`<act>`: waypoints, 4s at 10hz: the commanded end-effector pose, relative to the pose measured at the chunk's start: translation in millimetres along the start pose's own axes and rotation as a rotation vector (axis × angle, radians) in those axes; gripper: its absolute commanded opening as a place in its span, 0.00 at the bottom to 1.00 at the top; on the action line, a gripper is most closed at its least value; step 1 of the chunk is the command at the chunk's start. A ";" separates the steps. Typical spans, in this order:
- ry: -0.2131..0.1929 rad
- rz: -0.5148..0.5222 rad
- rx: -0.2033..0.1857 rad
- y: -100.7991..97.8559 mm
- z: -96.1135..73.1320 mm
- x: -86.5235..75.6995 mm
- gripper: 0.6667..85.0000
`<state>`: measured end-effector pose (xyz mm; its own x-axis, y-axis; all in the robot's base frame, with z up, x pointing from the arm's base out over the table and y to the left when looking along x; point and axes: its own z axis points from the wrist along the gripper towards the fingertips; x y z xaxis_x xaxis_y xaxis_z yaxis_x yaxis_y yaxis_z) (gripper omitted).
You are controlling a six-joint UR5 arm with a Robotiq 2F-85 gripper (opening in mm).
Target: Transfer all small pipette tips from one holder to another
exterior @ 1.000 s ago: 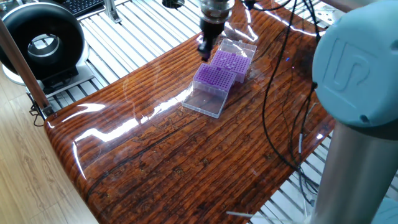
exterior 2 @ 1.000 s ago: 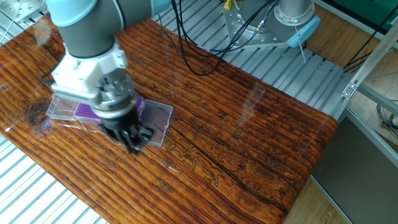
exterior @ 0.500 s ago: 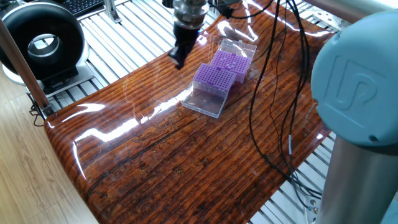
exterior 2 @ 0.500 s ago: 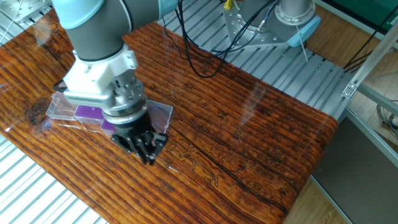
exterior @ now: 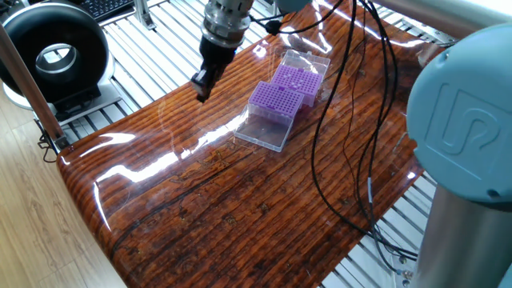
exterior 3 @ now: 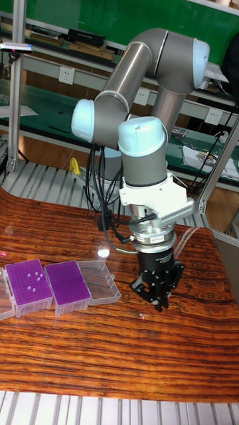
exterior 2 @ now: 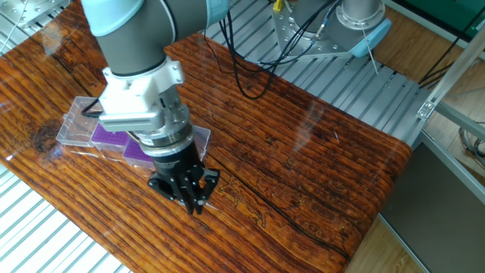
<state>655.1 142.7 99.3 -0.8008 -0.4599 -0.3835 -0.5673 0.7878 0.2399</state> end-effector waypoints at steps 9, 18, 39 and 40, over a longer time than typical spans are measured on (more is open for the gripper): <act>-0.087 -0.077 -0.053 4.4 8.3 12.0 0.26; -0.127 -0.095 -0.093 11.6 12.2 29.6 0.28; -0.165 -0.125 -0.059 -12.8 26.1 46.7 0.30; -0.151 -0.122 -0.042 -17.3 26.9 50.1 0.30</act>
<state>625.6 124.9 53.2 -0.6781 -0.4887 -0.5490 -0.6860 0.6890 0.2340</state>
